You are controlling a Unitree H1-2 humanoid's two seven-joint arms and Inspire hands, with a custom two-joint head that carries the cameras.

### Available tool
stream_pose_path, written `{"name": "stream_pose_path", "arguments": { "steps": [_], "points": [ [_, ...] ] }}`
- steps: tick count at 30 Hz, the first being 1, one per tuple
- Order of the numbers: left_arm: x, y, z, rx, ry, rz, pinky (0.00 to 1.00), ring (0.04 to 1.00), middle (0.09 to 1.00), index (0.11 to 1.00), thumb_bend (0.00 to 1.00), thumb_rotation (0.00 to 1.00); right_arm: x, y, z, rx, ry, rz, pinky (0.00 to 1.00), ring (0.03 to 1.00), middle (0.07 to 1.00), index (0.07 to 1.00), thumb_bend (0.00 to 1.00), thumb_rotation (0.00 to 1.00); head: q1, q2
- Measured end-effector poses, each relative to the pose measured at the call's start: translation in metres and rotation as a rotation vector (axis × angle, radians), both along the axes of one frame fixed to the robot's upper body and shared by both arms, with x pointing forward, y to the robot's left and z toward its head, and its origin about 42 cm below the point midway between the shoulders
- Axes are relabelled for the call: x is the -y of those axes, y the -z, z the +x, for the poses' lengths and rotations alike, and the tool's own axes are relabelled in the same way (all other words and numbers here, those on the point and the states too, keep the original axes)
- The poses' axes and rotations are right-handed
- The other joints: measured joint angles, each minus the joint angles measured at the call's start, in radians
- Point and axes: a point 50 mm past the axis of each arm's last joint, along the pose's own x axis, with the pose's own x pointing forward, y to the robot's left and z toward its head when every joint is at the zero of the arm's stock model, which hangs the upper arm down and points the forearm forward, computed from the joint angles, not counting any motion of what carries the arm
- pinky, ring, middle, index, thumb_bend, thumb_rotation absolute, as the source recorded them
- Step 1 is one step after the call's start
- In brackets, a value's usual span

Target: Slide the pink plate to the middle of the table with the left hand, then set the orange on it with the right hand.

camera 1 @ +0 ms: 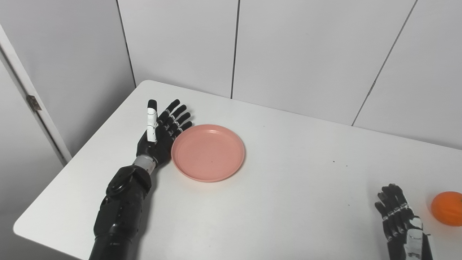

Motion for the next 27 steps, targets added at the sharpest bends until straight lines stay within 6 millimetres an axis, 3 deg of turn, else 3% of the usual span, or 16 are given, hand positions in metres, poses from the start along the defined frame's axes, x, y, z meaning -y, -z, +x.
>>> {"name": "stream_pose_path", "arguments": {
  "steps": [4,14,18,27],
  "points": [
    [0.011,0.002,0.005,0.007,0.018,-0.010,0.93,0.923,0.922,0.914,0.98,0.90,-0.003,0.000,-0.001,0.001,-0.005,0.002,0.94,0.930,0.913,0.893,0.81,0.97,-0.002,0.005],
    [0.019,0.005,0.007,0.009,0.020,-0.024,0.92,0.910,0.906,0.875,0.99,0.90,-0.008,-0.001,-0.002,-0.001,-0.008,0.015,0.94,0.934,0.915,0.890,0.83,0.96,-0.023,0.021],
    [0.021,0.004,0.007,0.015,0.021,-0.026,0.91,0.913,0.908,0.877,0.99,0.90,-0.011,-0.001,-0.004,-0.003,-0.008,0.016,0.93,0.928,0.910,0.889,0.82,0.96,-0.055,0.046],
    [0.021,0.004,0.006,0.017,0.020,-0.033,0.95,0.933,0.916,0.878,0.99,0.90,-0.020,-0.001,-0.005,-0.005,-0.013,0.022,0.93,0.926,0.908,0.890,0.82,0.95,-0.132,0.043]
  ]
}}
